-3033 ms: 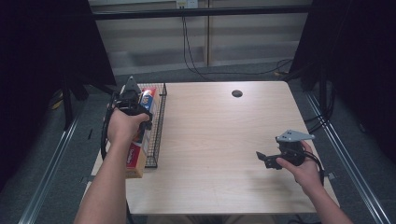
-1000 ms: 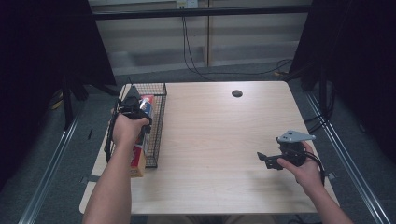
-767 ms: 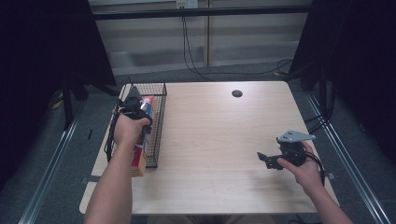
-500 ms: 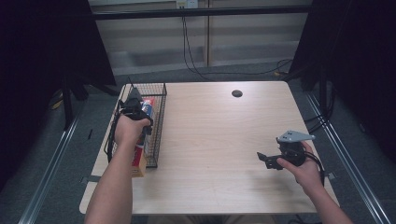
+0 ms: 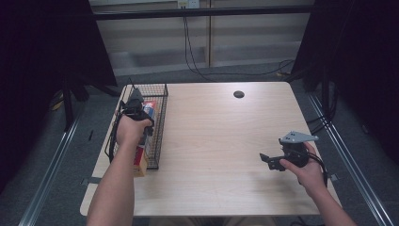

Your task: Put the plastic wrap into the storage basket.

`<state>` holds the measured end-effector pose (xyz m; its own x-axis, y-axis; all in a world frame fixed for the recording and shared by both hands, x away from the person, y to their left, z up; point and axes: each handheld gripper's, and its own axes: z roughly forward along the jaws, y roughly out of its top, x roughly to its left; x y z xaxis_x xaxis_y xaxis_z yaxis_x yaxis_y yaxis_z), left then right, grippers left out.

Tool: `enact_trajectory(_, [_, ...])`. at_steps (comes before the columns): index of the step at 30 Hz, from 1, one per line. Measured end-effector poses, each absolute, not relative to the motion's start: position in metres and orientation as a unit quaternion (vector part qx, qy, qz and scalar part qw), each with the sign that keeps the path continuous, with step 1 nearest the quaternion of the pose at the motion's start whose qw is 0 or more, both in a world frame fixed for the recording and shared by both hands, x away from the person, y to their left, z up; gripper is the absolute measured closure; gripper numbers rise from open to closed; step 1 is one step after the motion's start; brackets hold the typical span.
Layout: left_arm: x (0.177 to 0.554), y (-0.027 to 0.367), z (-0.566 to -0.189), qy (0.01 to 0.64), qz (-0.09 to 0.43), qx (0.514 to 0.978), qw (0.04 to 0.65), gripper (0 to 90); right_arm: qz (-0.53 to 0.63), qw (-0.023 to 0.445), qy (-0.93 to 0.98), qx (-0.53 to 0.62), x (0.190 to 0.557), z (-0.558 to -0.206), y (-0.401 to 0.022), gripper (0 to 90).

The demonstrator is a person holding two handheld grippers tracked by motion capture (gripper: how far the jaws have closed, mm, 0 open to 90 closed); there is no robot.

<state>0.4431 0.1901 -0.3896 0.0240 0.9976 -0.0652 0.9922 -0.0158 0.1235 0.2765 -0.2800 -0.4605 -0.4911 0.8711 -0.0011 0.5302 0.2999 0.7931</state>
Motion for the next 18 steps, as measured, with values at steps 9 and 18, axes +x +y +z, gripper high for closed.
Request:
enact_trajectory(9, [0.4442,0.1927,-0.3910,0.702,0.014,0.709,0.070,42.5,0.381,0.222,0.776,0.451,0.2767,-0.4612,-0.2793,4.0])
enact_trajectory(18, [0.4434,0.1944,-0.3927,0.707,0.014,0.703,0.073,42.2,0.379,0.222,0.777,0.451,0.2763,-0.4621,-0.2790,4.1])
